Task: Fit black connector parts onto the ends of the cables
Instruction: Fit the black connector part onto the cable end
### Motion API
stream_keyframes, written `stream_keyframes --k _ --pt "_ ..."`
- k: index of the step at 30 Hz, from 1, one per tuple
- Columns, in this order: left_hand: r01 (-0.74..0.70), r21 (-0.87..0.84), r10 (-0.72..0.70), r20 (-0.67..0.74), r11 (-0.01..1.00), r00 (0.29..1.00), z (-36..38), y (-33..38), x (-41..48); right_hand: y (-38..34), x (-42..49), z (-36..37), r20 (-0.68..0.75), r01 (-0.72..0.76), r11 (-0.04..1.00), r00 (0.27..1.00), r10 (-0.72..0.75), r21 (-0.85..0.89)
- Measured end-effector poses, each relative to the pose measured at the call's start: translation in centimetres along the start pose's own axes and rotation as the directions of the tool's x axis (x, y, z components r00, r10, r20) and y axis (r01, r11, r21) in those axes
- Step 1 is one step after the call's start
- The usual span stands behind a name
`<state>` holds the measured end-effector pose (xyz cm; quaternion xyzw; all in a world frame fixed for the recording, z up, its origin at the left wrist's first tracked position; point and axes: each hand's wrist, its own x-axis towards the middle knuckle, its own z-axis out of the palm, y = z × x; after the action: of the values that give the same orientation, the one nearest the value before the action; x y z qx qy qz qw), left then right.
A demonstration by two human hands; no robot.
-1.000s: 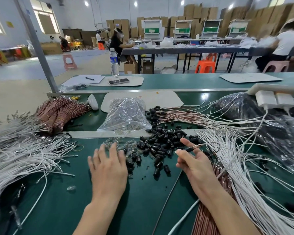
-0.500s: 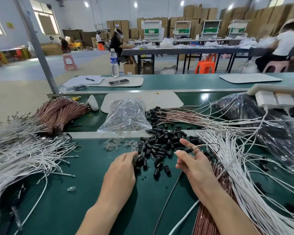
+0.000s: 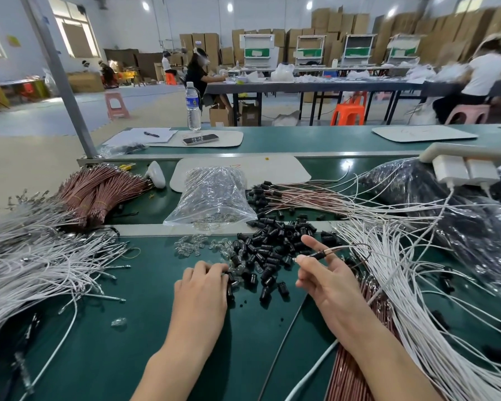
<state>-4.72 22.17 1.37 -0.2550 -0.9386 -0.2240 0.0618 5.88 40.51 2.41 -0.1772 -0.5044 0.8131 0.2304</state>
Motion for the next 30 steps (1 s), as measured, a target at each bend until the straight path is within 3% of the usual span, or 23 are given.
stream_keyframes --k 5,10,13,15,18,23,25,30 --pt "-0.045 0.012 0.045 0.029 0.999 0.999 0.2 -0.1 -0.1 -0.3 -0.1 0.2 0.066 -0.066 0.994 0.996 0.06 0.091" --pt "-0.137 -0.095 0.127 -0.102 0.986 0.987 0.0 0.2 -0.6 -0.4 -0.3 0.3 0.108 -0.112 0.988 0.989 0.101 0.11" --pt "-0.218 -0.253 0.156 -0.243 0.943 0.957 -0.4 1.0 -0.7 -0.5 -0.5 0.5 0.135 -0.126 0.987 0.984 0.112 0.095" --pt "-0.229 -0.488 0.083 -0.304 0.842 0.949 -0.4 1.8 -0.9 -0.4 -0.6 0.7 0.154 -0.139 0.986 0.98 0.123 0.094" --pt "-0.074 -0.828 -0.061 -0.129 0.555 0.99 -0.2 3.4 -1.4 -0.2 -0.5 1.0 0.162 -0.164 0.981 0.976 0.145 0.109" --pt "0.141 -0.958 -0.079 0.125 0.25 0.989 0.4 4.4 -1.6 0.5 -0.5 1.3 0.172 -0.189 0.975 0.971 0.167 0.117" --pt "0.16 -0.967 -0.052 0.153 0.196 0.987 0.5 4.3 -1.6 0.6 -0.5 1.3 0.154 -0.194 0.973 0.973 0.174 0.125" --pt "0.143 -0.971 -0.036 0.138 0.191 0.99 0.8 4.2 -1.7 0.4 -0.4 1.4 0.119 -0.192 0.973 0.977 0.177 0.128"
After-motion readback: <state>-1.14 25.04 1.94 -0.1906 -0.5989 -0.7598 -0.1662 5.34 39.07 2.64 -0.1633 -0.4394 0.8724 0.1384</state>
